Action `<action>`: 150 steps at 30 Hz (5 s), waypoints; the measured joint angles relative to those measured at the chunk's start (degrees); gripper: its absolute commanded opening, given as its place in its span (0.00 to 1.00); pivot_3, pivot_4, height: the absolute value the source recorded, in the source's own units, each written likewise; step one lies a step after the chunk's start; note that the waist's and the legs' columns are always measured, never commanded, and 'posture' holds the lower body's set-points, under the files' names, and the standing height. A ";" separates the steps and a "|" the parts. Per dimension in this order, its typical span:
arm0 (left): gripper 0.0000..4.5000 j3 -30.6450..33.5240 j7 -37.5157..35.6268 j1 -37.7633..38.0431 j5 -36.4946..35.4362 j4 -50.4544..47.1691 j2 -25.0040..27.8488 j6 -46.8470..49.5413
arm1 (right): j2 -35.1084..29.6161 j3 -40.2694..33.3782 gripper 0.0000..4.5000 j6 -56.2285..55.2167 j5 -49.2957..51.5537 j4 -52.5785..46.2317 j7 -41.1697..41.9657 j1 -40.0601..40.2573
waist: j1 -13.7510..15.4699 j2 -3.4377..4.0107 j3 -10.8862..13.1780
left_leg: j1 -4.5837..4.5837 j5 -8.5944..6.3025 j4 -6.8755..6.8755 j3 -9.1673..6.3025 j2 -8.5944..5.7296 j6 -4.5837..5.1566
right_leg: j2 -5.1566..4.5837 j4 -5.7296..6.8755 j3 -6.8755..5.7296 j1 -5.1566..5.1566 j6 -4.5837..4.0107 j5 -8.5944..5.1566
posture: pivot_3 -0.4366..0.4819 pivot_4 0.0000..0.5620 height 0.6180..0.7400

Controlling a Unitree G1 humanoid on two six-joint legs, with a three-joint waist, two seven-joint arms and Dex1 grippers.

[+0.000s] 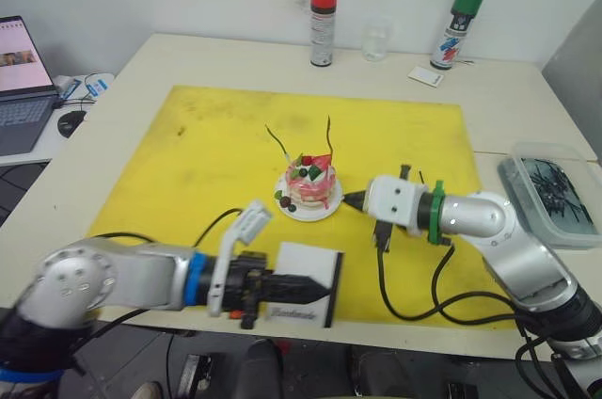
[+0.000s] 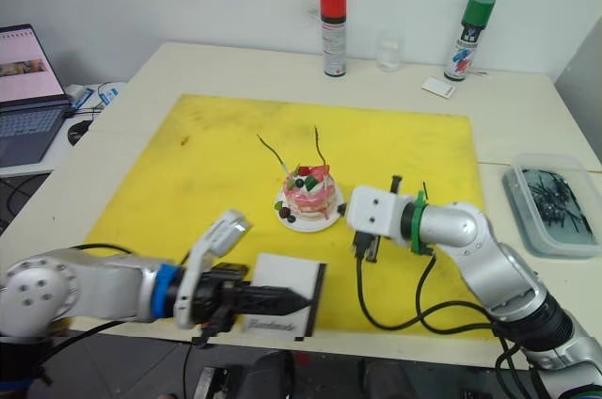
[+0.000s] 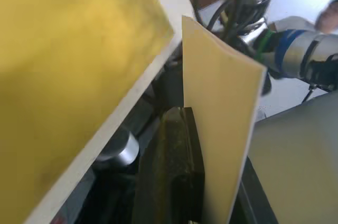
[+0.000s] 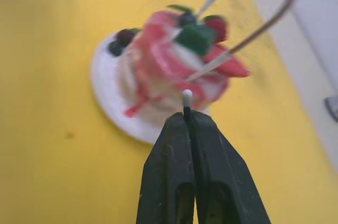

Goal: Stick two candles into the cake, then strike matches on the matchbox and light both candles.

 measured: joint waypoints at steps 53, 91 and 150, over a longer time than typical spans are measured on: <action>0.00 -2.88 7.12 1.37 0.91 -3.69 -2.97 -7.71 | 0.23 -3.62 0.37 42.84 33.62 9.32 3.59 -2.53 | -0.28 -0.01 0.00 | -0.02 -0.01 0.02 0.17 0.00 0.02 | 0.03 -0.02 0.15 -0.04 0.06 0.03 | 0.48 0.27 1.00; 0.00 -2.90 5.72 0.45 -0.44 -3.82 -0.05 -8.37 | 15.77 -4.99 0.59 -4.89 9.91 1.14 -12.88 31.86 | -0.25 -0.02 -0.01 | 0.06 0.02 0.03 0.20 0.02 0.04 | 0.03 -0.03 0.21 -0.02 0.03 0.00 | 0.48 0.27 1.00; 0.00 -5.69 14.30 -10.53 6.01 8.97 -14.06 -7.30 | -6.03 -3.67 0.00 6.95 15.35 -16.06 4.24 8.53 | -0.12 -0.14 -0.14 | 0.01 0.03 0.12 0.08 -0.01 0.05 | 0.04 -0.03 0.13 0.11 0.13 0.18 | 0.48 0.27 1.00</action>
